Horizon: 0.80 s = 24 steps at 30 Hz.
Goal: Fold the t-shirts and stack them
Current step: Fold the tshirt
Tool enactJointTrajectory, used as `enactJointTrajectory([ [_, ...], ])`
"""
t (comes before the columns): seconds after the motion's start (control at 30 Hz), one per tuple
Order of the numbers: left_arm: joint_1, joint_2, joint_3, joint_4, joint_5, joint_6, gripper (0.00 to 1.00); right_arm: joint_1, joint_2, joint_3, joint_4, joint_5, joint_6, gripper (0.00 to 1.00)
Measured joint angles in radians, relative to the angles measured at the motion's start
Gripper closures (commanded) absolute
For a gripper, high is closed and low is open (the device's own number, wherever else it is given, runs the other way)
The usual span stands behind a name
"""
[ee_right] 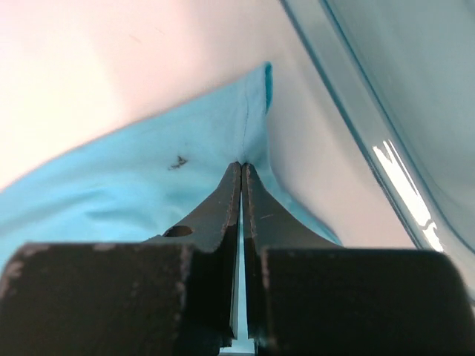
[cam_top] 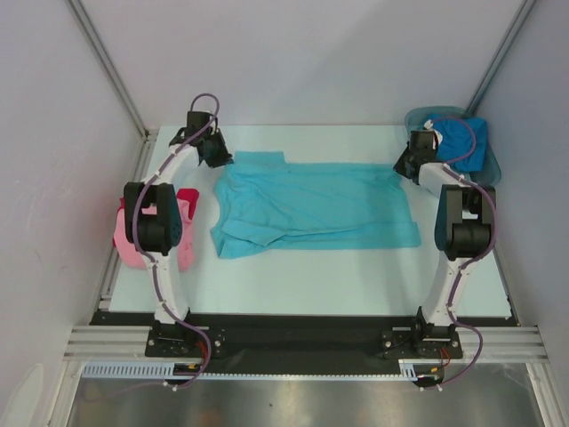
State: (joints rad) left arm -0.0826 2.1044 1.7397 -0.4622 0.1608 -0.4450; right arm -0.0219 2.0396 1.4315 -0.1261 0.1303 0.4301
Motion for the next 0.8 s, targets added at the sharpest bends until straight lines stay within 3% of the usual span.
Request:
enactJointTrajectory([
  [0.3,0.0,-0.058,-0.123,0.058,0.003,-0.021,1.0,0.001,-0.113,-0.093,0.208,-0.081,-0.012,1.0],
  [0.8,0.0,-0.288,-0.321,0.099,-0.002,-0.052,0.99,0.012,-0.233,-0.295,0.262,-0.085,0.072,1.0],
])
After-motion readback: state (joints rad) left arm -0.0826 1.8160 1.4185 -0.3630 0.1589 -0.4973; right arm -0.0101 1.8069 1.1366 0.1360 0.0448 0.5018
